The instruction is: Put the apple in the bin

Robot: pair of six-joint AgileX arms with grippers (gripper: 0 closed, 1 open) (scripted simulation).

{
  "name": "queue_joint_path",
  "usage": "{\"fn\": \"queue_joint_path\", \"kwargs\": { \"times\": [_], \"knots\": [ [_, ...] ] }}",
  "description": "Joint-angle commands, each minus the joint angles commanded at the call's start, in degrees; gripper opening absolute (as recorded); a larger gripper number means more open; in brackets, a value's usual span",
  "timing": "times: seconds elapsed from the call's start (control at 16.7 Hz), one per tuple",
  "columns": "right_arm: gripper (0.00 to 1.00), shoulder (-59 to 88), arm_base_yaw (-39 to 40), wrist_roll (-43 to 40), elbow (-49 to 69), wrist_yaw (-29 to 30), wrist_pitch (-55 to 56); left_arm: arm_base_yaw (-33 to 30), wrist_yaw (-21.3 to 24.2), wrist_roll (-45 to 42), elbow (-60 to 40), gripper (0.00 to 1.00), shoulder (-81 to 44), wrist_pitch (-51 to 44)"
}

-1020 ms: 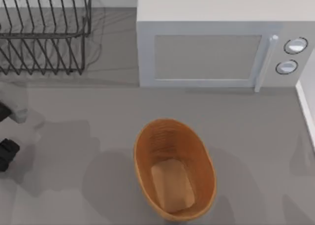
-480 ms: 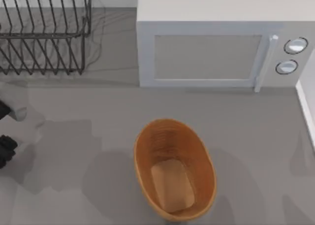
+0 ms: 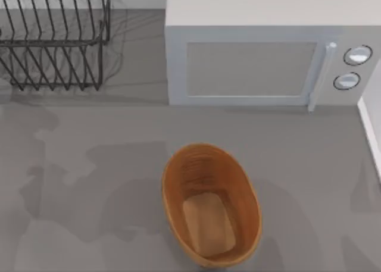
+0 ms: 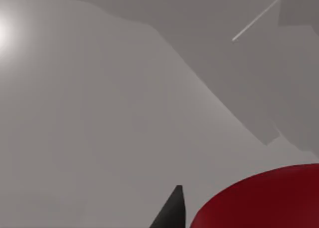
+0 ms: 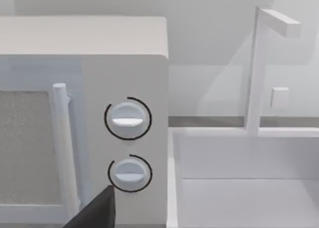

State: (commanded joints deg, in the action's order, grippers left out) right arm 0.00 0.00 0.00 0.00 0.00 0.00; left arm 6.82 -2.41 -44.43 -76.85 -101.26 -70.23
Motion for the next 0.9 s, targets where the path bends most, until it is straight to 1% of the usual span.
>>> {"fn": "queue_joint_path", "kwargs": {
  "times": [0.18,0.3,0.66,0.78,0.9],
  "knots": [
    [1.00,0.0,0.0,0.0,0.0,0.0,0.0,-0.1,0.0,0.3,-5.6,0.00,2.8,-7.0],
    [1.00,0.0,0.0,0.0,0.0,0.0,0.0,-0.1,0.0,0.4,-7.2,0.00,3.6,-8.7],
    [1.00,0.0,0.0,0.0,0.0,0.0,0.0,-0.1,-0.1,0.8,-7.1,0.00,3.5,-8.4],
    [1.00,0.0,0.0,0.0,0.0,0.0,0.0,-1.2,-0.6,3.4,-7.5,0.00,3.5,-7.9],
    [1.00,0.0,0.0,0.0,0.0,0.0,0.0,-3.2,-1.4,8.6,-8.5,0.00,3.4,-7.1]
  ]
}}
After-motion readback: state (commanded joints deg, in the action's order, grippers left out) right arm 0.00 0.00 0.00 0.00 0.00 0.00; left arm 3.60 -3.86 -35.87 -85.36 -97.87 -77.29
